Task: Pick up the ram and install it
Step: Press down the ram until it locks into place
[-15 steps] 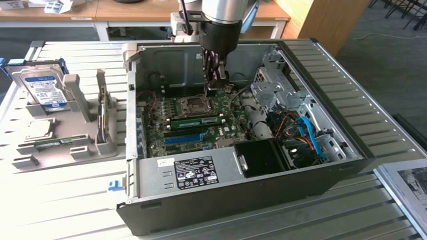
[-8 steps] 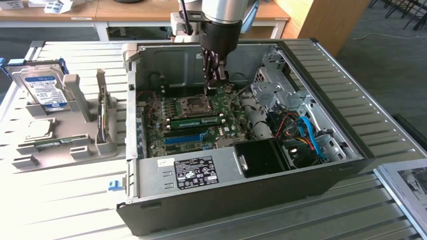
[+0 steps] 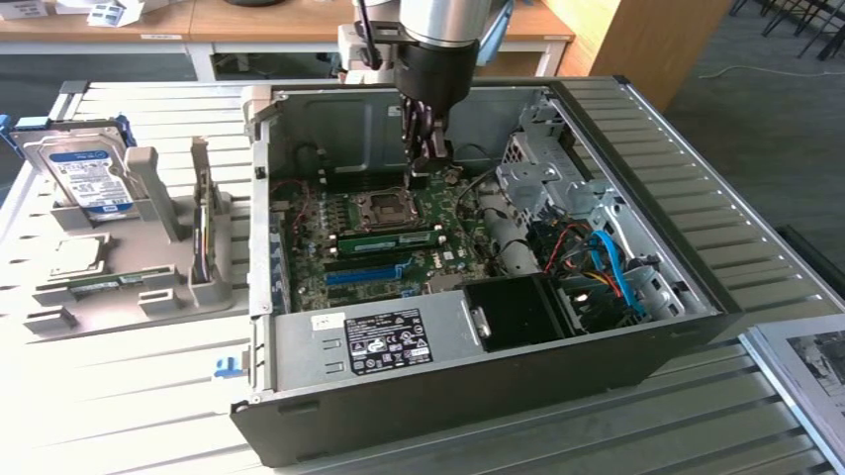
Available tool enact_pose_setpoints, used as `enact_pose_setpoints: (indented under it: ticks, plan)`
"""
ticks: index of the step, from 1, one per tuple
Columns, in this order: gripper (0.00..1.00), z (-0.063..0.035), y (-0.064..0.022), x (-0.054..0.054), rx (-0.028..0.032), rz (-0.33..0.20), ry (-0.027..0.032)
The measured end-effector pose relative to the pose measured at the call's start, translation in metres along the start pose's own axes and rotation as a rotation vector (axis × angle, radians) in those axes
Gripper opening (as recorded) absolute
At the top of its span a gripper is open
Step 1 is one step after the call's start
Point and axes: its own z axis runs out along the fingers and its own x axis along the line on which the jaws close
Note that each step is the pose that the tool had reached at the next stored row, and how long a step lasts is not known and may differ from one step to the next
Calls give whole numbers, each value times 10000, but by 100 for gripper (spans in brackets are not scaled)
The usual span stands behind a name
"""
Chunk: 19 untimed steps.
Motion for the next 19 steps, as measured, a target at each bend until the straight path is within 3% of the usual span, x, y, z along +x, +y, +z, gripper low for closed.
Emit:
enact_pose_setpoints:
  ticks: [19]
  plan:
    - [10, -8, -252, -3, 1, 0, -1]
